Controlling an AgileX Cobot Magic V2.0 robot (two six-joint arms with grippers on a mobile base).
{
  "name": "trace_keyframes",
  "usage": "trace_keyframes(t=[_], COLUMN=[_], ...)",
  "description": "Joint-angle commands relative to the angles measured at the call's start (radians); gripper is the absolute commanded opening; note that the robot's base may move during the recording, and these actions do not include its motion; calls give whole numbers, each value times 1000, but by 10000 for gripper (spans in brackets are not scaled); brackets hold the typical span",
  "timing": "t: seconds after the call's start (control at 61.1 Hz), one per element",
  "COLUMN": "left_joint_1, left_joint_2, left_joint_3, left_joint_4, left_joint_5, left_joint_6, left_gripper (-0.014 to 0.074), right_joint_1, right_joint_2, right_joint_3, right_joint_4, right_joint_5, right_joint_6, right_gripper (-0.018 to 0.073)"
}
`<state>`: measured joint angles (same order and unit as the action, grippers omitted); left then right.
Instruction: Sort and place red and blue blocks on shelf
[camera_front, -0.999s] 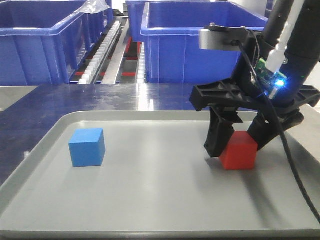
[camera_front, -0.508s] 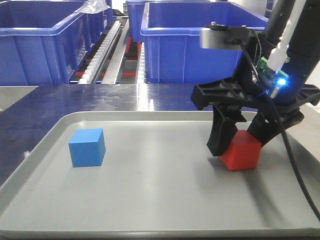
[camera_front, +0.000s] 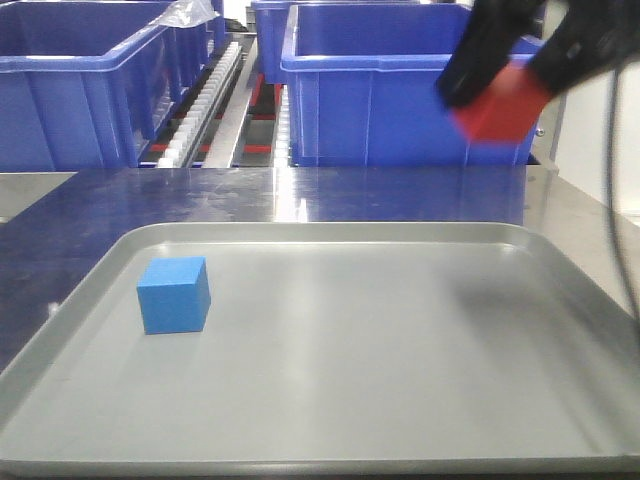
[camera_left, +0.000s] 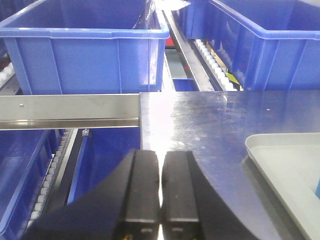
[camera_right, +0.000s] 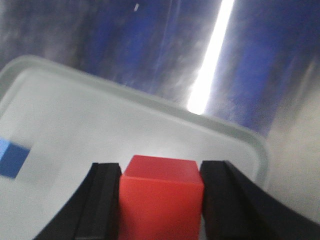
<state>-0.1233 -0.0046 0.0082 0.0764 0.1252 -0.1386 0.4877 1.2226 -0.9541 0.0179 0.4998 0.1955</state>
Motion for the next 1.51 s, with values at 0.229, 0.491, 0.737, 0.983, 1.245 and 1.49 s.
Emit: trace_keyframes(t=[0.229,0.491,0.737,0.983,1.245,1.49], left_joint_1=[2,2,2,2,2,2], left_joint_2=[-20,-20,-20,-20,-20,-20], left_joint_3=[44,44,44,44,44,44], left_joint_4=[-8,-8,-8,-8,-8,-8], left_joint_5=[-86,-86,-86,-86,-86,-86], left_joint_6=[0,0,0,0,0,0], left_gripper=[126,126,126,126,126,126], right_joint_1=[-219,-375,-442,-442,-442,-442], right_joint_2=[-222,-426,-601,-693,-711,-711], right_joint_3=[25,180,367,507,552,552], right_joint_4=[-23,-23,-23,-23,-23,-23], right_joint_5=[-81,-171,-231,-280,-312,-312], right_joint_6=[-1,-1,-1,-1,-1,-1], right_gripper=[55,55,55,55,55,55])
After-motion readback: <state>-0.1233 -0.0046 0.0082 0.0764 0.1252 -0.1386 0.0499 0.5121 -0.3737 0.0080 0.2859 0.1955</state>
